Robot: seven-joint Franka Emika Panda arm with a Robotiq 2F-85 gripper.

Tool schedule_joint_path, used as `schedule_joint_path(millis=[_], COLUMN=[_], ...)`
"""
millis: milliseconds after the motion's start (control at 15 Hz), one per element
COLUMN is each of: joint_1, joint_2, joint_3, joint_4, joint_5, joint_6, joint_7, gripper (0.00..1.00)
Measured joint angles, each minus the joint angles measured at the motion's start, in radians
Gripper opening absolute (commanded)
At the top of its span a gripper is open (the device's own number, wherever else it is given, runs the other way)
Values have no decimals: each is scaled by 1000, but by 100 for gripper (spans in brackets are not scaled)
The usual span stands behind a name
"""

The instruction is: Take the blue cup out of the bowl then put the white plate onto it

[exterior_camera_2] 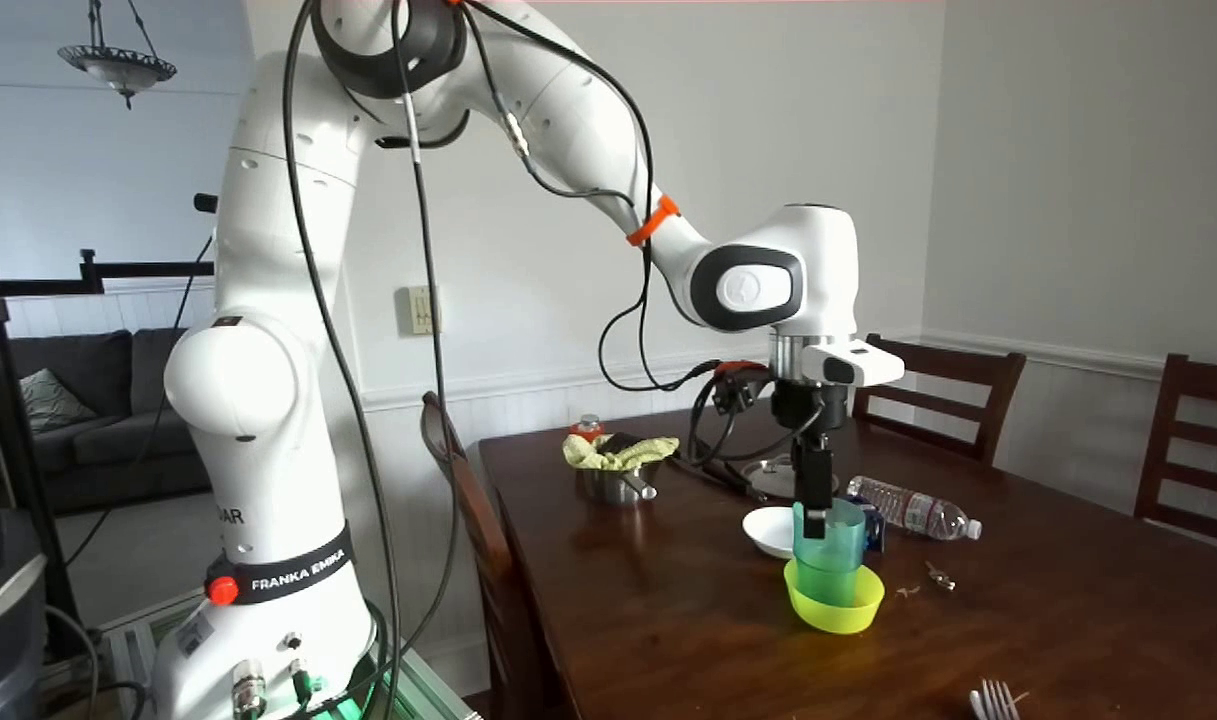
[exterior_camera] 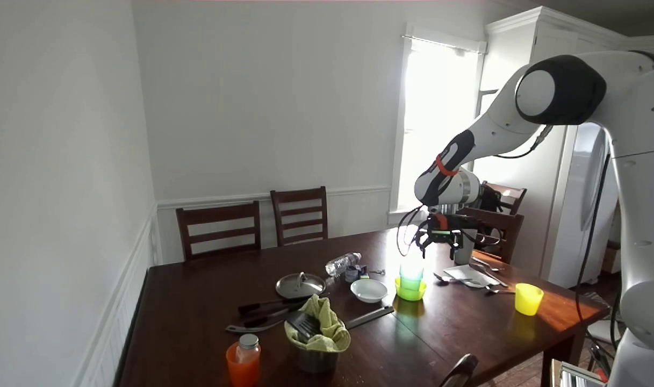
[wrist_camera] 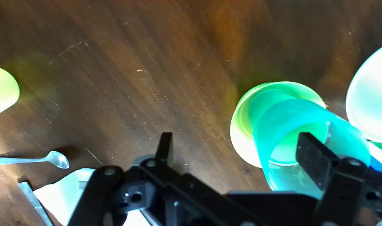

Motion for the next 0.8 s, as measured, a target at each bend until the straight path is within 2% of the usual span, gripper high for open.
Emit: schedule_joint_path(millis=[600,667,733,800], joint_1=[-11,-12,-14,-17], joint_2=[127,139,150,160], joint_3=[18,19,19,20], joint_4=[98,105,113,122], joint_5=[131,140,147,153], joint_6=[0,-2,-3,-8], joint_7=[-5,-5,-4,-4], gripper=[100,96,87,84])
